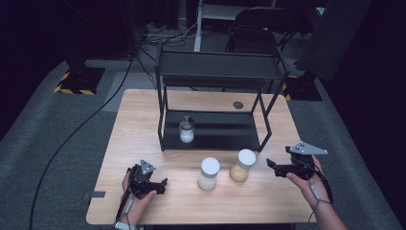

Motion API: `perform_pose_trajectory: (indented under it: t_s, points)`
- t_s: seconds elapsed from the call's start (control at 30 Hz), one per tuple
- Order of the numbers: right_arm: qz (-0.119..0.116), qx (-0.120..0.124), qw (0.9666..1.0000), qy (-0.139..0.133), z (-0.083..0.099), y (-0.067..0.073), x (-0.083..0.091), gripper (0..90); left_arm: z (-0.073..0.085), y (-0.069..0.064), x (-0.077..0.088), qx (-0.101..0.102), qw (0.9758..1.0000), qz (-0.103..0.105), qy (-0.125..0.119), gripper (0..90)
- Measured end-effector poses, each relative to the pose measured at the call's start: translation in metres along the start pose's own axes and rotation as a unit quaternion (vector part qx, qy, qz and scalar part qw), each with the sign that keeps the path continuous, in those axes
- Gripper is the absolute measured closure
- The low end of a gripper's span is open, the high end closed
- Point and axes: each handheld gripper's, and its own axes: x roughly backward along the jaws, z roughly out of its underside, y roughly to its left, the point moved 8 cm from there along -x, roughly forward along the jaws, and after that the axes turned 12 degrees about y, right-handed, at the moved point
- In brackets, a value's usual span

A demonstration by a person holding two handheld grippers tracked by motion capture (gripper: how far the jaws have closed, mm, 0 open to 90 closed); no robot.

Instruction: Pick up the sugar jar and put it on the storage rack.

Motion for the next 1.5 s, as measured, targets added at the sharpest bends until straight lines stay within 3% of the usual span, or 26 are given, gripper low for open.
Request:
perform_pose_trajectory:
  t_s: [0.53, 0.83, 1.5]
  points:
    - [-0.015, 0.014, 0.9994, -0.029, -0.027, 0.027, 0.016, 5.9, 0.000, 0.000, 0.000, 0.000, 1.0000, 0.000, 0.000, 0.4]
    - [-0.017, -0.001, 0.9988, -0.046, -0.039, 0.046, 0.016, 5.5, 0.000, 0.000, 0.000, 0.001, 1.0000, 0.000, 0.000, 0.5]
    - [-0.042, 0.032, 0.9968, -0.060, -0.065, 0.090, 0.006, 5.3, 0.000, 0.000, 0.000, 0.000, 1.0000, 0.000, 0.000, 0.5]
